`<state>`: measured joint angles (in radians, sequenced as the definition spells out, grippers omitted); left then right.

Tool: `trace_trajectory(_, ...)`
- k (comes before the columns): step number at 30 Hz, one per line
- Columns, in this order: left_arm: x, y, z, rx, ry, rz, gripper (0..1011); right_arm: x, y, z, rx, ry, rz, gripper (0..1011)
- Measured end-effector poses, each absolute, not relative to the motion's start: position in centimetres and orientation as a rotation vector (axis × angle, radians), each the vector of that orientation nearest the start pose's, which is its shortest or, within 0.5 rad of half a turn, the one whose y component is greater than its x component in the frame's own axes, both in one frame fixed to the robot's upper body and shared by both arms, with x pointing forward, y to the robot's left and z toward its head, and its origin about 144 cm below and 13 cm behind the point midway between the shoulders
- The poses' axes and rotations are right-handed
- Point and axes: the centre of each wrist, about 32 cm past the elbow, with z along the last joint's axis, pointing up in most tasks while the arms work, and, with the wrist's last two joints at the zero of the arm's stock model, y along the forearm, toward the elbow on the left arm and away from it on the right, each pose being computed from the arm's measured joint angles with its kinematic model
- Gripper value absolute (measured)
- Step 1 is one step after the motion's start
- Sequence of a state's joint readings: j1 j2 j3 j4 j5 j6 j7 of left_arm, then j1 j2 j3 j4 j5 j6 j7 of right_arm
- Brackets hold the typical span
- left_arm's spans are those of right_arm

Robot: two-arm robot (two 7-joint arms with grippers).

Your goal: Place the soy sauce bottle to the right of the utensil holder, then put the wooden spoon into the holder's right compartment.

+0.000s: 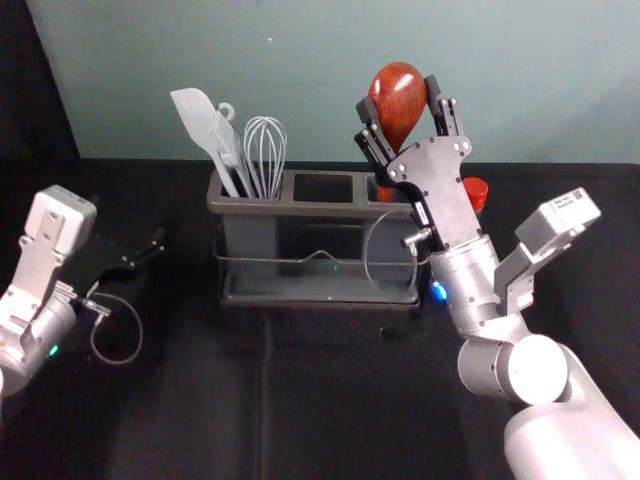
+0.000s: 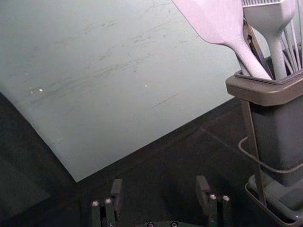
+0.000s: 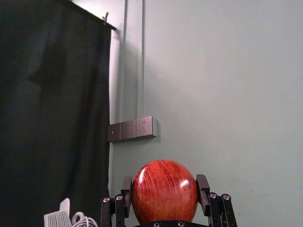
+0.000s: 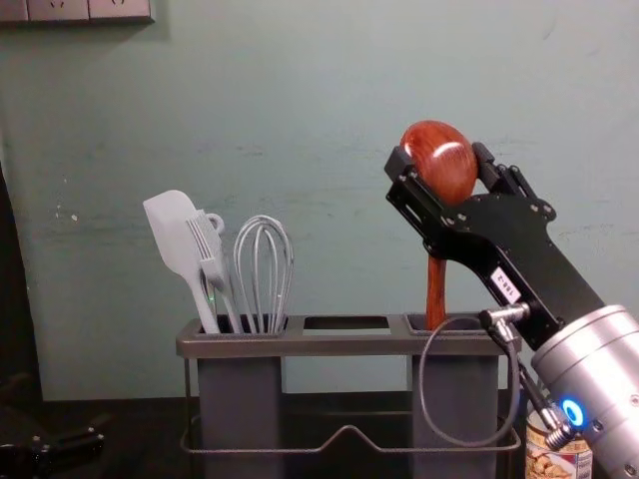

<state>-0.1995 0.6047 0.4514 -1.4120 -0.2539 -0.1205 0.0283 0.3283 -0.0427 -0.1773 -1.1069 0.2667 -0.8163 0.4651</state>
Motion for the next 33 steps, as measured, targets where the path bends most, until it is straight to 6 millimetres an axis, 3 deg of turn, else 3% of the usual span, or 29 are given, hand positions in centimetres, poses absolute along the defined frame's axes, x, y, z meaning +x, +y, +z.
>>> trace_trajectory(14,48.86,30.97,113.98,0.305,-0.285,1.248,1000,53.95,-15.95,112.42,0.619,-0.421,-1.001,837)
trace_trajectory(22,48.86,30.97,113.98,0.304,-0.285,1.248,1000,53.98,-15.84,112.56,0.623,-0.423,-0.999,997)
trace_trajectory(33,48.86,30.97,113.98,0.304,-0.285,1.248,1000,54.04,-15.69,112.63,0.624,-0.428,-0.998,1003)
